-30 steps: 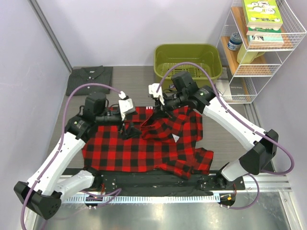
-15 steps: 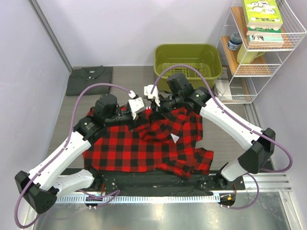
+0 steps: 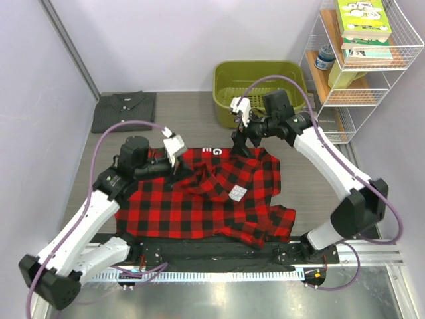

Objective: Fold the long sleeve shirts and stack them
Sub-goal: Fold the shirt

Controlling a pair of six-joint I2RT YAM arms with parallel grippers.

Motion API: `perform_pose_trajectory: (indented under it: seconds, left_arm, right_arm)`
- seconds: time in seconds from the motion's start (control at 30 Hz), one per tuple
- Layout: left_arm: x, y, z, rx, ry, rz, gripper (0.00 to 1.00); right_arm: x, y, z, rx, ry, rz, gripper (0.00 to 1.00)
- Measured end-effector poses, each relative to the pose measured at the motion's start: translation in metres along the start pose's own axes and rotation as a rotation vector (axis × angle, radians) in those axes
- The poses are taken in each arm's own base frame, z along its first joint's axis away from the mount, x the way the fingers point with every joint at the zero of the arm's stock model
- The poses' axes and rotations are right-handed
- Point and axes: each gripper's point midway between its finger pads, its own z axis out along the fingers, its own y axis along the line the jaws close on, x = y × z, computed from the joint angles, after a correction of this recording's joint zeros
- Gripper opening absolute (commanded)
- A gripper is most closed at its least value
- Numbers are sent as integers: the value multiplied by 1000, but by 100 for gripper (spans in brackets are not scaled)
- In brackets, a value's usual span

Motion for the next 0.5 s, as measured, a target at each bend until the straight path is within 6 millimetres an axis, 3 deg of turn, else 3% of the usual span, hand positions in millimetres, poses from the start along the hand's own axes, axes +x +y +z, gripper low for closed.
perform_pose_trajectory:
  seconds: [0.03, 0.07, 0.2, 0.33, 0.5]
  left_arm:
    - [1, 11, 3, -27, 5, -53, 0]
    - [3, 24, 6, -60, 7, -107, 0]
    - [29, 79, 14, -193, 55, -325, 0]
    - [47, 125, 6, -314, 47, -485, 0]
    - [63, 161, -9, -424, 3, -560, 0]
  right_arm:
    - [9, -10, 5, 8, 21, 33, 88]
    - [16, -18, 13, 5, 42, 64, 76]
    - [55, -41, 65, -55, 161, 187, 55]
    - [109, -54, 104, -126, 317, 328, 52]
    - [159, -56, 108, -175, 463, 431, 50]
